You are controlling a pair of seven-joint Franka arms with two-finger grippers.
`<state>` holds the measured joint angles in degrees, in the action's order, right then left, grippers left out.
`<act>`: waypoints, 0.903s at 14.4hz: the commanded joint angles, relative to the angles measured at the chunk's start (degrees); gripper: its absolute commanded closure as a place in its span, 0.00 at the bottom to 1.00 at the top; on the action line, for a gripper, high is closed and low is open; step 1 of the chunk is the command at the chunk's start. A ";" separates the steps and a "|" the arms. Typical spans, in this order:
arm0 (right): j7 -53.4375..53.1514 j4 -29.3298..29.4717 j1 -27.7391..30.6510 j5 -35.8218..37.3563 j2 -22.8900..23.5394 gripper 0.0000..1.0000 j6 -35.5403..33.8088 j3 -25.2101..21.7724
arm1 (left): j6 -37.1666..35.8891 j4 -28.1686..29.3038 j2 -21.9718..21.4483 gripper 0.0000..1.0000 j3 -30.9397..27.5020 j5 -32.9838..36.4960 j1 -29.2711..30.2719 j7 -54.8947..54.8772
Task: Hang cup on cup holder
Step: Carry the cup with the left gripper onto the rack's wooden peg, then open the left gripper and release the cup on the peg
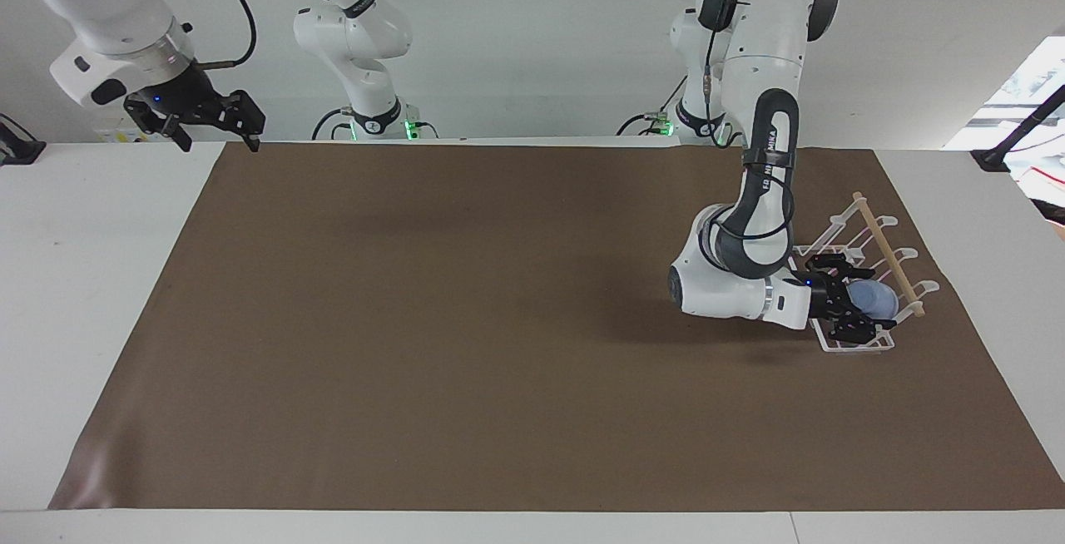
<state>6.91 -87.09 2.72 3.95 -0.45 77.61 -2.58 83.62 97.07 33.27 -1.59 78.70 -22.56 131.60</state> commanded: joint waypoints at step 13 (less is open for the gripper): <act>2.23 -9.41 3.70 -1.41 -4.56 0.01 5.88 0.82 | 0.93 -4.08 -6.99 0.00 0.19 -5.57 -0.12 -6.88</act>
<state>7.49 -95.18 5.81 2.92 -3.99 82.27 -1.99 83.64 93.49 26.90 -1.29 74.16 -23.00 126.26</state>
